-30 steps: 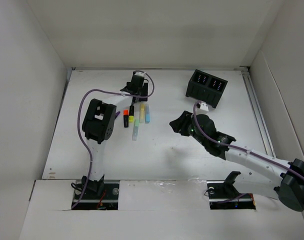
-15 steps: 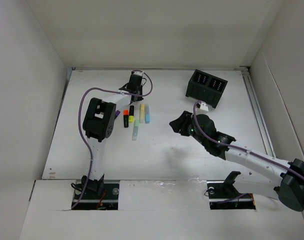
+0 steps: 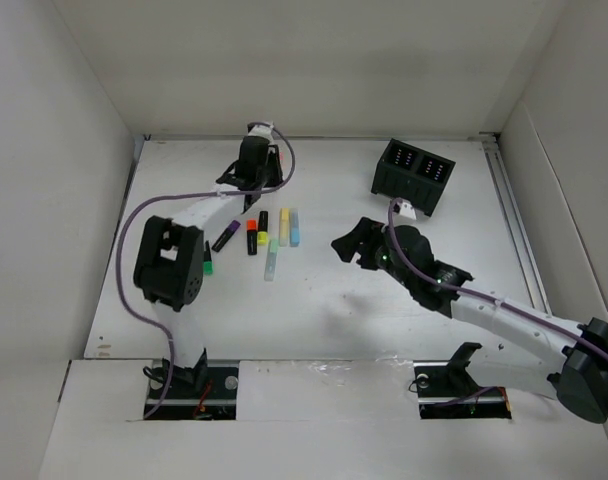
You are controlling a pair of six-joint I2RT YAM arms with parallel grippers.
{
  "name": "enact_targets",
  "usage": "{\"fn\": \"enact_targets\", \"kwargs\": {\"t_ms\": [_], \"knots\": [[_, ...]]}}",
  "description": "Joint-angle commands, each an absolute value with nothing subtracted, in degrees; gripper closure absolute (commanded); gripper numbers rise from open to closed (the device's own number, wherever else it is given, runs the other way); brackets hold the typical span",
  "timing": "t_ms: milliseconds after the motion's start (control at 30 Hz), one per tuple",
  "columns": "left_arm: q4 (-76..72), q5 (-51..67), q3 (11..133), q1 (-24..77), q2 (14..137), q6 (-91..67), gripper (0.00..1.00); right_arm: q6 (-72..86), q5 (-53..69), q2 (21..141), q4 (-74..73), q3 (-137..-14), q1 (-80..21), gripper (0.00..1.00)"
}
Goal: Sort the stationery into containers
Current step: Pick up the stationery from the center of the board.
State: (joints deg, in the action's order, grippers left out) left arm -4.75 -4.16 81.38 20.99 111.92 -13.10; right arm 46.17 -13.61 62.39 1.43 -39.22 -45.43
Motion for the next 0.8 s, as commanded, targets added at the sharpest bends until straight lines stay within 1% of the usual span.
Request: {"fn": "enact_targets", "kwargs": {"t_ms": [0, 33, 67, 100, 133, 167, 300, 367, 533, 600, 667, 767], "knots": [[-13.8, 2.6, 76.9, 21.8, 97.6, -15.9, 1.0, 47.0, -11.6, 61.7, 2.7, -43.3, -44.4, 0.2], [-15.4, 5.6, 74.6, 22.9, 95.8, -15.9, 1.0, 47.0, -10.2, 61.7, 2.7, -44.1, -43.8, 0.2], [-16.9, 6.8, 69.4, 23.7, 94.2, -16.5, 1.0, 47.0, -9.6, 62.2, 2.7, -45.3, -43.2, 0.19], [-18.6, 8.4, 66.6, 24.4, 92.9, -17.2, 1.0, 47.5, -9.0, 62.2, 2.7, -46.0, -43.2, 0.17], [-23.1, 13.5, 63.9, 24.4, 90.7, -17.7, 1.0, 47.5, -8.4, 62.8, 2.7, -46.5, -43.2, 0.15], [-24.9, 15.2, 58.9, 25.2, 89.8, -18.4, 1.0, 47.5, -7.0, 62.8, 2.7, -47.1, -42.7, 0.14], [-32.9, 21.3, 48.5, 25.8, 86.1, -21.9, 1.0, 47.5, -5.7, 64.8, 2.2, -50.2, -42.2, 0.11], [-34.5, 23.5, 46.3, 26.3, 84.4, -21.9, 1.0, 47.5, -5.7, 65.3, 2.2, -51.1, -42.2, 0.07], [-36.0, 24.9, 43.3, 26.9, 80.3, -22.9, 1.0, 47.5, -4.0, 70.2, 2.2, -55.3, -40.3, 0.06], [-34.5, 22.3, 43.3, 28.7, 78.5, -22.1, 1.0, 47.5, -4.0, 72.0, 2.2, -56.2, -40.3, 0.06], [-34.5, 20.4, 42.5, 32.4, 78.5, -21.4, 1.0, 47.5, -4.0, 74.6, 2.2, -56.9, -39.6, 0.06], [-33.9, 19.8, 42.5, 34.7, 78.5, -20.7, 1.0, 47.5, -3.4, 76.9, 1.7, -58.2, -39.1, 0.06]]}}
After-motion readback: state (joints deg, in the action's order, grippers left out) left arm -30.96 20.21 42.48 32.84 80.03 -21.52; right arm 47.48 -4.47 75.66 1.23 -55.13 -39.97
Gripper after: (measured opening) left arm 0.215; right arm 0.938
